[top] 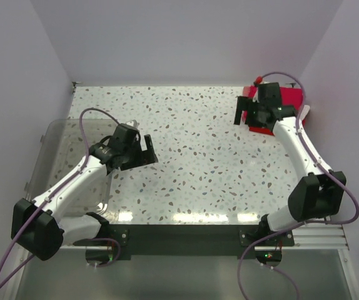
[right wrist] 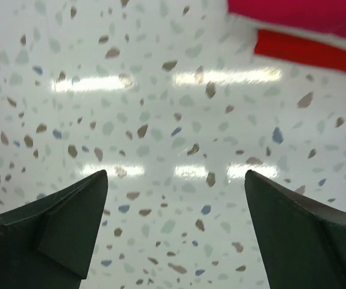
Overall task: Fold and stack the t-shirts
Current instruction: Neatly place the folded tshirt to the corner
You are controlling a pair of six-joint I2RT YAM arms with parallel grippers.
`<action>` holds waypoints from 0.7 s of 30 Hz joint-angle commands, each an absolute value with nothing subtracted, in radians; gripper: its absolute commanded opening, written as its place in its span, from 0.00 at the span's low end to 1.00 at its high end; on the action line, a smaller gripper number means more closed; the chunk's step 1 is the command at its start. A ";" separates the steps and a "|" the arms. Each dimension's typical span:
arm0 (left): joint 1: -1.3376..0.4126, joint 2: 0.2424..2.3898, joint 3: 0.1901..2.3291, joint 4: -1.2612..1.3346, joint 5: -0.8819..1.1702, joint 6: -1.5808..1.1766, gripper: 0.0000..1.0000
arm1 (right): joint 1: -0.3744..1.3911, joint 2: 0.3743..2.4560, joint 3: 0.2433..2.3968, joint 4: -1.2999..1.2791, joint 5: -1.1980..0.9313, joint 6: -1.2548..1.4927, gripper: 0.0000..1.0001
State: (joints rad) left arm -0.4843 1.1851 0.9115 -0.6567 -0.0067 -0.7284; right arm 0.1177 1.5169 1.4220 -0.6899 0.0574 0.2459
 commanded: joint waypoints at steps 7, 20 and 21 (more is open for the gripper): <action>-0.477 1.184 0.991 -0.673 -0.025 -0.652 1.00 | 0.287 1.264 1.135 -0.730 0.002 0.379 0.99; -0.477 1.169 0.985 -0.617 -0.005 -0.650 1.00 | 0.344 1.193 1.003 -0.712 0.002 0.373 0.99; -0.477 1.167 0.985 -0.615 -0.006 -0.643 1.00 | 0.345 1.192 1.002 -0.709 0.002 0.367 0.99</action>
State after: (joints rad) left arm -0.4843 1.1862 0.9531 -0.6556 -0.0078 -0.6704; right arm 0.3412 1.2217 1.0016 -0.7368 0.0074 0.3668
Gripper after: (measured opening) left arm 0.997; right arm 0.986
